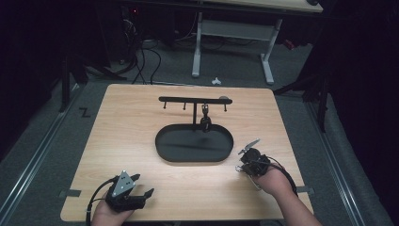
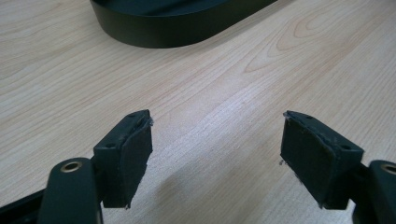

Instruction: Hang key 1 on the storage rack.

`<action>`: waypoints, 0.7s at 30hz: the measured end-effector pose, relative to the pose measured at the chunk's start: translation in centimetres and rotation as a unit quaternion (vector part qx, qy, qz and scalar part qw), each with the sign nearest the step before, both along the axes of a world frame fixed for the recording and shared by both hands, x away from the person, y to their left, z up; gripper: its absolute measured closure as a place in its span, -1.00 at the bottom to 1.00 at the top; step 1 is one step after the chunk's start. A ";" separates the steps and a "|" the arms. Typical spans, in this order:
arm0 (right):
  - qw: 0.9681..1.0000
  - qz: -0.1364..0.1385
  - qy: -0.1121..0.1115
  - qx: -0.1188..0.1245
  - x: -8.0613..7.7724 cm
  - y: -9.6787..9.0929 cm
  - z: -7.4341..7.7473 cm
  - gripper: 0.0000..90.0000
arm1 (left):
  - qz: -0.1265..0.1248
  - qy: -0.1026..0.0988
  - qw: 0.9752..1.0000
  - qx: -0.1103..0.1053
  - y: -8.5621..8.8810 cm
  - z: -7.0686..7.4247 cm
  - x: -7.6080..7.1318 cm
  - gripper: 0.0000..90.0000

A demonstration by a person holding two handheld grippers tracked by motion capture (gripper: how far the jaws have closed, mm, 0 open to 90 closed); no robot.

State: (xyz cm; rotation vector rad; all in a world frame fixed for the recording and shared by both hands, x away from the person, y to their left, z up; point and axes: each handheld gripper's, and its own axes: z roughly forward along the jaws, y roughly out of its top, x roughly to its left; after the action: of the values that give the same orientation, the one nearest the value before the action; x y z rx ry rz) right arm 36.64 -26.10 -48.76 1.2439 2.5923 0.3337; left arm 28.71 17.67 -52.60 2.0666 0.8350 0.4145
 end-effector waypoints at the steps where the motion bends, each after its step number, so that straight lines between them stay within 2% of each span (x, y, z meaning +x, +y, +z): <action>1: 1.000 -0.009 0.003 0.015 0.1 -0.1 0.2 0.70 | 0.000 0.000 1.000 0.000 0.0 0.0 0.0 -0.44; 2: 0.999 -0.011 0.012 0.032 0.3 -0.1 0.2 0.48 | -0.001 0.000 1.000 0.000 0.0 -0.1 0.0 -0.44; 3: 0.999 -0.013 0.020 0.038 0.5 -0.1 0.1 0.40 | -0.002 0.001 1.000 0.002 -0.1 -0.1 0.0 -0.44; 5: 0.999 -0.003 0.026 0.030 0.6 0.1 -0.2 0.37 | -0.004 0.001 1.000 0.005 -0.1 -0.1 0.0 -0.44; 6: 0.999 -0.001 0.032 0.016 0.6 0.2 -0.4 0.36 | -0.004 0.001 1.000 0.005 -0.1 -0.1 0.0 -0.44; 7: 0.999 -0.001 0.029 0.017 0.7 0.2 -0.4 0.37 | -0.004 0.001 1.000 0.005 -0.1 -0.1 0.0 -0.44; 9: 0.999 -0.006 0.040 0.028 0.9 0.1 -0.4 0.51 | -0.003 0.001 1.000 0.003 -0.1 -0.1 0.0 -0.44; 10: 0.999 0.005 0.041 0.033 1.0 0.0 -0.5 0.54 | -0.004 0.002 1.000 0.004 -0.1 -0.1 0.0 -0.44; 14: 0.998 0.003 0.047 0.032 1.0 -0.1 -0.4 0.55 | -0.004 0.001 1.000 0.004 -0.1 -0.1 -0.1 -0.44; 17: 0.998 0.000 0.060 0.028 1.0 -0.4 -0.3 0.39 | -0.004 0.002 1.000 0.002 0.0 -0.1 0.0 -0.44; 19: 0.998 -0.001 0.057 0.041 1.0 -0.8 -0.4 0.37 | -0.004 0.003 1.000 0.002 0.0 -0.1 0.0 -0.44; 21: 0.997 0.000 0.063 0.044 1.0 -0.9 -0.4 0.31 | -0.004 0.002 1.000 0.003 -0.1 -0.1 0.0 -0.44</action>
State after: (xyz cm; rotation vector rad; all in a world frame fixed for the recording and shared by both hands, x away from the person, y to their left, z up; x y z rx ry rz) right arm 37.66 -26.99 -49.14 1.3345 2.7106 0.3852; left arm 28.72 17.62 -52.72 2.0764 0.8284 0.4096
